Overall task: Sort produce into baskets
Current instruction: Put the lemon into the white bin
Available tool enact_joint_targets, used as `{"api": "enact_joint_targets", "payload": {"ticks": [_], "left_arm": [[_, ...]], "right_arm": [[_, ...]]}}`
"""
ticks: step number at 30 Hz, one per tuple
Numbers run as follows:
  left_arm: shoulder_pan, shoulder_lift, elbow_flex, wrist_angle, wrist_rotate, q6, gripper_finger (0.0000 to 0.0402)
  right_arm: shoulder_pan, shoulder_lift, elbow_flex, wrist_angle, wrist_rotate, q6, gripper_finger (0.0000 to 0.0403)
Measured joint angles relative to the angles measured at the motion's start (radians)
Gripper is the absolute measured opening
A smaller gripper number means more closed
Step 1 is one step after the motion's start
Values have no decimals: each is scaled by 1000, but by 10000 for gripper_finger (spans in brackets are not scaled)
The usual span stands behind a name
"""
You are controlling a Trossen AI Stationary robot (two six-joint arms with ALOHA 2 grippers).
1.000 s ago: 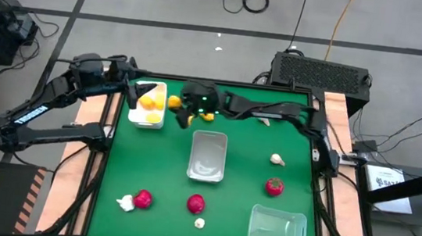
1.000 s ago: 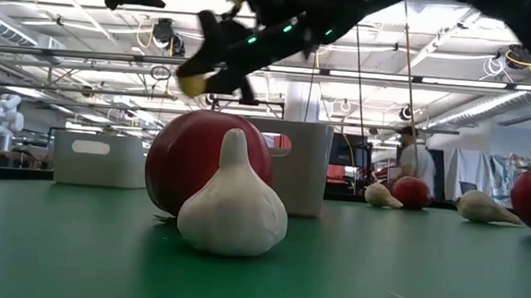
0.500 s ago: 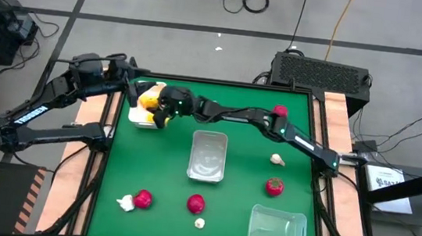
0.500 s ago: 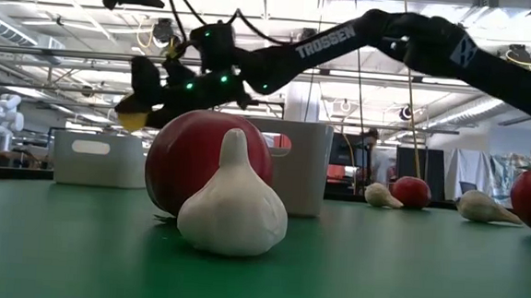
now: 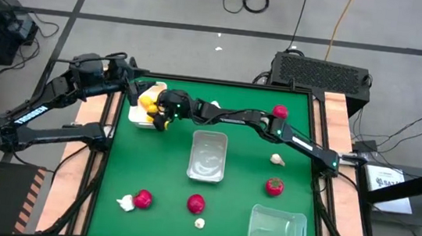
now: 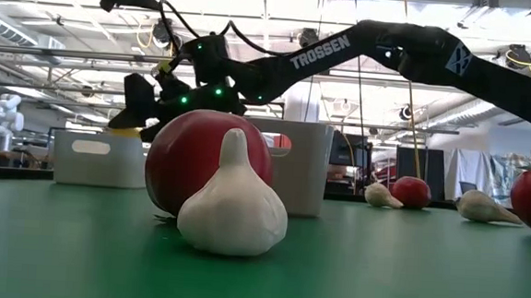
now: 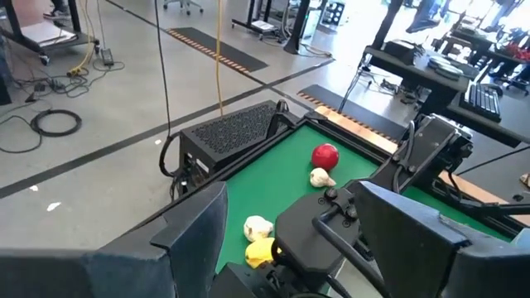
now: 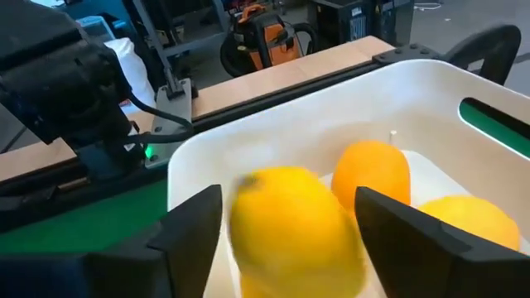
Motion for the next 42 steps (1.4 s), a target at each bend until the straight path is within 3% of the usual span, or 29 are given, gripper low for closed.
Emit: {"api": "enact_joint_targets", "payload": {"ticks": [5, 8, 13, 20, 27, 30, 33, 39, 42], "left_arm": [[0, 0, 0, 0, -2, 0, 272], [0, 0, 0, -7, -3, 0, 272], [0, 0, 0, -43, -4, 8, 272], [-2, -2, 0, -205, 9, 35, 272], [-25, -3, -1, -342, 32, 102, 272], [-49, 16, -38, -305, 32, 135, 272], [-79, 91, -93, -194, 67, 146, 272], [-117, 380, -115, 23, 104, 277, 272], [-117, 532, -89, 103, 105, 356, 272]], "right_arm": [[0, -3, 0, -24, -16, 6, 295], [0, -20, -1, -80, -74, 4, 301], [-2, -96, -1, -236, -79, -53, 301], [-10, -279, -1, -665, -74, -199, 301], [-29, -452, 0, -1287, -74, -278, 302], [-39, -506, 0, -1524, -73, -276, 302], [-42, -539, 0, -1664, -72, -238, 302], [-23, -642, -80, -1664, -66, -194, 302], [-7, -725, -186, -1654, -20, -176, 302]]}}
